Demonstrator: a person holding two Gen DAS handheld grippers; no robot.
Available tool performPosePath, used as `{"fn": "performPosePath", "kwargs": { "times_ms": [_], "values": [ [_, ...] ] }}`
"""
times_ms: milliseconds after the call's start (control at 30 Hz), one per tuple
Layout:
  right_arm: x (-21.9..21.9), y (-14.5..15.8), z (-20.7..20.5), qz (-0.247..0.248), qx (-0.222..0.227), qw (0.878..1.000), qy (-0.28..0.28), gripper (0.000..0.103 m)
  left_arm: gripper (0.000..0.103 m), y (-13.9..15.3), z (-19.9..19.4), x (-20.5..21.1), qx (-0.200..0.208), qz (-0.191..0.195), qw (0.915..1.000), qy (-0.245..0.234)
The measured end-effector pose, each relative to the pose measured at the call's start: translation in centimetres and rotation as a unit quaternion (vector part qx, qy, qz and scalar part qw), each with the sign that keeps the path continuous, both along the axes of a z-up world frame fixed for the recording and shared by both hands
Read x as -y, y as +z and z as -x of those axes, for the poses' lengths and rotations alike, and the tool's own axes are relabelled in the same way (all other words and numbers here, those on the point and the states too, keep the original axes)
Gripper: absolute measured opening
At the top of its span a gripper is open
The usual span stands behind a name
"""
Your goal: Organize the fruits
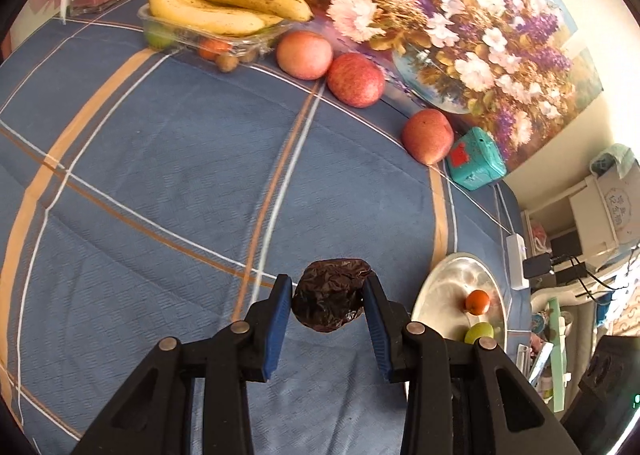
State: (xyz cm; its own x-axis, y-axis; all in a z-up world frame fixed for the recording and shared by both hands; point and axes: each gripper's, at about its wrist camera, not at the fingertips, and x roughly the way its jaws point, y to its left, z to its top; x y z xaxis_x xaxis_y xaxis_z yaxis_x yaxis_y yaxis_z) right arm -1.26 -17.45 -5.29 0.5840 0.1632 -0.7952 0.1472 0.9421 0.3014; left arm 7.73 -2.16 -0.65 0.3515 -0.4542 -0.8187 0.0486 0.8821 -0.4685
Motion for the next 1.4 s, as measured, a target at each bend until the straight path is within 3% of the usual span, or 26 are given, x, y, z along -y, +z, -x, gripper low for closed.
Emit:
{"fn": "performPosePath", "kwargs": {
  "times_ms": [167, 433, 1100, 1267, 1400],
  "values": [
    [4.3, 0.7, 1.0, 0.019, -0.004, 0.997, -0.069, 0.027, 0.039, 0.3, 0.4, 2.9, 0.007, 0.005, 0.9990, -0.044],
    [11.0, 0.1, 3.2, -0.001, -0.028, 0.985, -0.169, 0.027, 0.039, 0.8, 2.6, 9.0, 0.025, 0.006, 0.9896, -0.142],
    [11.8, -0.4, 3.1, -0.015, -0.041, 0.984, -0.174, 0.027, 0.044, -0.9, 3.7, 13.0, 0.024, -0.012, 0.9750, -0.220],
    [12.0, -0.5, 3.0, -0.017, -0.043, 0.983, -0.175, 0.027, 0.044, -0.6, 3.6, 12.8, 0.034, -0.024, 0.9759, -0.214],
    [12.0, -0.6, 3.0, -0.016, -0.048, 0.983, -0.174, 0.030, 0.044, -0.5, 3.0, 11.6, 0.036, -0.040, 0.9818, -0.182]
  ]
}}
